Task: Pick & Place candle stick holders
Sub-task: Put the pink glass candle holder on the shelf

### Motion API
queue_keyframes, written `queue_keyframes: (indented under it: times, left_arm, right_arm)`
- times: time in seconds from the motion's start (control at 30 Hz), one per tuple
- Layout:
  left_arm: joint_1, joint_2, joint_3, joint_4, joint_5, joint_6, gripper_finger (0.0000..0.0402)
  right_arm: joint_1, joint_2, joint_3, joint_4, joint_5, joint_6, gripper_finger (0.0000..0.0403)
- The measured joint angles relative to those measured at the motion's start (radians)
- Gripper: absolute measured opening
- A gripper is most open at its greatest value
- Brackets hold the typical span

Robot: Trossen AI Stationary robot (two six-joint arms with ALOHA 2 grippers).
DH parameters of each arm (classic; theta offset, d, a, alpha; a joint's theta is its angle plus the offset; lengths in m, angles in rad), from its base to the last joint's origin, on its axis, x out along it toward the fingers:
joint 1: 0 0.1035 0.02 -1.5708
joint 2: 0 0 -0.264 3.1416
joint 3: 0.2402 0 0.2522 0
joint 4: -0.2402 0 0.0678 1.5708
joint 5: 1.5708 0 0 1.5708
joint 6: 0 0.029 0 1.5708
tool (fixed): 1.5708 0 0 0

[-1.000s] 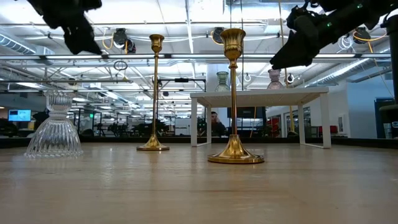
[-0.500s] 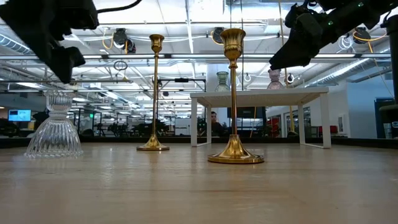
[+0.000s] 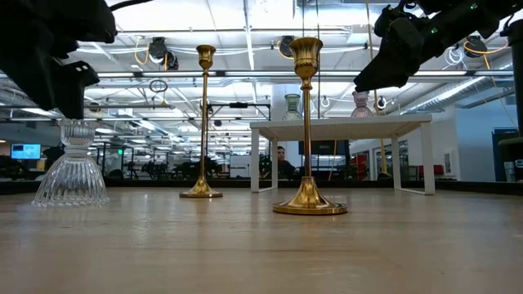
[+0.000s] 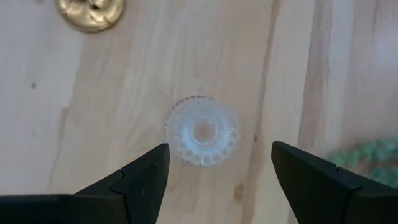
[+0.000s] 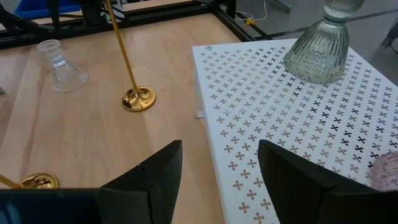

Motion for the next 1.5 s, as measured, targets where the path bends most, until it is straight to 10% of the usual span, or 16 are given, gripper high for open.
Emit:
queue_keyframes:
  times: [0.33,0.73,1.13,1.5]
  left_arm:
    - [-0.035,-0.145,-0.025,-0.113,-0.207,-0.125,0.0289]
    - [-0.071,-0.365,-0.406,0.358,-0.181,-0.033,0.0289]
    - [-0.071,-0.318,-0.614,0.87,-0.272,0.111,0.0289]
    - [-0.071,-0.259,-0.652,1.017,-0.286,0.104,0.029]
  right_arm:
    - [0.0,0.0,0.0,0.0,0.0,0.0,0.0203]
    - [0.0,0.0,0.0,-0.001,0.0,0.0,0.0203]
    - [0.0,0.0,0.0,0.0,0.0,-0.004,0.0203]
    - [0.0,0.0,0.0,0.0,0.0,-0.021,0.0203]
